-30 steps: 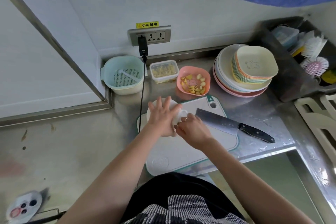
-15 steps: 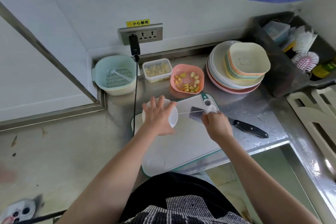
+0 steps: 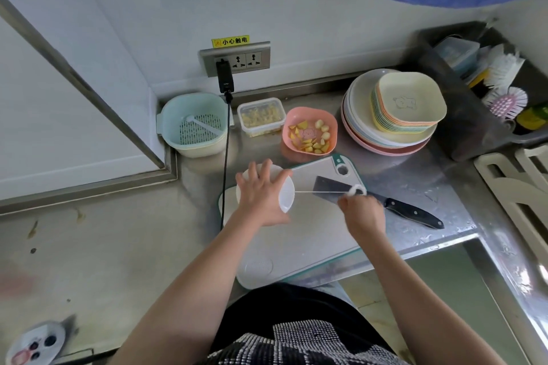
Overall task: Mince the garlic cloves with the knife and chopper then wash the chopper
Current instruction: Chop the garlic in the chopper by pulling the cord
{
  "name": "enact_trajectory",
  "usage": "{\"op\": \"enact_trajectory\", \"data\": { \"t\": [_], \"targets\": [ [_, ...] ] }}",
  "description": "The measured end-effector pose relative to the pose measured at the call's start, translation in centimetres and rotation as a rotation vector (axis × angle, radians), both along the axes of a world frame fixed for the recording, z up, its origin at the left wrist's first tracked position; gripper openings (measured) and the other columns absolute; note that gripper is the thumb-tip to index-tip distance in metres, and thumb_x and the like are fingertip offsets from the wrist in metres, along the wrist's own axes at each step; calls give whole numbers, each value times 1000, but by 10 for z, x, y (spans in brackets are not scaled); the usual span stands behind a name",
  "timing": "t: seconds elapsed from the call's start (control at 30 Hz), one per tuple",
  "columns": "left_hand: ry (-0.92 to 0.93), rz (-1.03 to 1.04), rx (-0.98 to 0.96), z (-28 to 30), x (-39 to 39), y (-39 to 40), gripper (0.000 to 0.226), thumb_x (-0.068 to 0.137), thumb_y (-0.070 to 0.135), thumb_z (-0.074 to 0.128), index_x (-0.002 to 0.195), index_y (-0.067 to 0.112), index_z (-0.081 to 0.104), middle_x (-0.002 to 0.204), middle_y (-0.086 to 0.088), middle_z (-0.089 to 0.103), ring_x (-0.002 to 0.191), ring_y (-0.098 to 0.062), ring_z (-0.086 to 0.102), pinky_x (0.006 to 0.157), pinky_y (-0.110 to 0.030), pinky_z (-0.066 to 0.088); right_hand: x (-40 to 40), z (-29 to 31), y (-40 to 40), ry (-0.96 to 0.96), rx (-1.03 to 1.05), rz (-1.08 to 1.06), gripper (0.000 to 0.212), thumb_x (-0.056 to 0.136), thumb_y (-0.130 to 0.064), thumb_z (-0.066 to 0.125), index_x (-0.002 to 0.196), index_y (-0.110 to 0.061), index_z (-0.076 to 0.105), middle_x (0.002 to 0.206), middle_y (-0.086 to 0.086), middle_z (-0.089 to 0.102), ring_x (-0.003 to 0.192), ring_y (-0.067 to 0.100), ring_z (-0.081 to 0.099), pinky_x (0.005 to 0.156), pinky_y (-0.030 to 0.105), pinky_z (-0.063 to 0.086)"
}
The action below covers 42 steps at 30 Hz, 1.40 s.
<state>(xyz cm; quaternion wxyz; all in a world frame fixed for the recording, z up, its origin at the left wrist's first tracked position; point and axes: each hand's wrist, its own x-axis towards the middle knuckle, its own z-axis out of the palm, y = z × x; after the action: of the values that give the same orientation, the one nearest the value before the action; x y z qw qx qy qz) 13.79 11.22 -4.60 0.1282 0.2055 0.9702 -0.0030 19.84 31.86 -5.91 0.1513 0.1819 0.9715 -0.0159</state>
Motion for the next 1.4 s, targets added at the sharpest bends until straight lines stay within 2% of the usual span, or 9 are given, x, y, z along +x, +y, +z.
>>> {"op": "enact_trajectory", "data": {
  "t": [0.13,0.23,0.4,0.5,0.57,0.7,0.97,1.17,1.4],
  "targets": [
    [-8,32,8,0,0,2,100,52,54,75,136,40,22,147,-8,16,132,-40,18,98,-54,26,2,4,24,151,-96,-289,40,97,-21,35,80,2,62,87,23,67,74,34,55,66,34,34],
    [31,-61,-46,10,-1,4,101,56,54,74,140,37,21,148,-11,13,132,-42,17,99,-55,26,-4,10,6,218,-163,-200,44,98,-24,35,83,5,64,86,25,67,78,38,60,69,38,42],
    [651,-134,271,32,5,14,70,68,33,65,134,34,43,140,-16,35,126,-45,32,99,-61,25,5,26,-40,524,-291,122,52,94,-27,36,54,2,53,55,17,52,59,31,51,58,34,37],
    [465,-178,17,29,-3,7,91,61,42,72,141,37,31,147,-14,16,132,-43,16,103,-60,20,4,17,-46,476,-305,202,56,91,-35,29,56,2,53,56,18,51,59,35,52,59,32,32],
    [341,-124,49,18,3,0,100,47,48,78,137,36,37,146,-16,23,130,-44,20,101,-59,21,0,14,-49,489,-298,214,54,90,-33,32,56,3,53,55,19,51,58,36,52,57,33,36],
    [320,-129,34,11,12,-5,102,43,48,79,133,37,31,146,-13,20,130,-43,20,100,-60,23,4,21,-64,490,-316,249,45,82,-23,52,43,-1,54,46,11,49,46,30,51,46,25,39],
    [312,-171,1,10,8,-3,102,43,52,78,133,34,35,145,-14,23,128,-44,25,96,-57,22,1,12,-67,546,-262,346,51,85,-26,43,41,-1,52,43,8,47,48,30,51,50,27,44],
    [164,-190,-113,-4,21,-3,88,72,52,63,140,38,9,149,-11,-7,133,-43,-5,105,-61,13,12,-9,-66,171,-186,376,48,101,-32,36,90,3,68,93,17,66,102,33,55,87,37,41],
    [154,-94,-51,-1,10,1,95,53,51,73,135,38,28,148,-9,21,130,-41,12,98,-55,17,18,-3,-32,107,-136,127,43,101,-30,35,102,2,64,102,19,62,97,35,56,80,37,41]
  ]
}}
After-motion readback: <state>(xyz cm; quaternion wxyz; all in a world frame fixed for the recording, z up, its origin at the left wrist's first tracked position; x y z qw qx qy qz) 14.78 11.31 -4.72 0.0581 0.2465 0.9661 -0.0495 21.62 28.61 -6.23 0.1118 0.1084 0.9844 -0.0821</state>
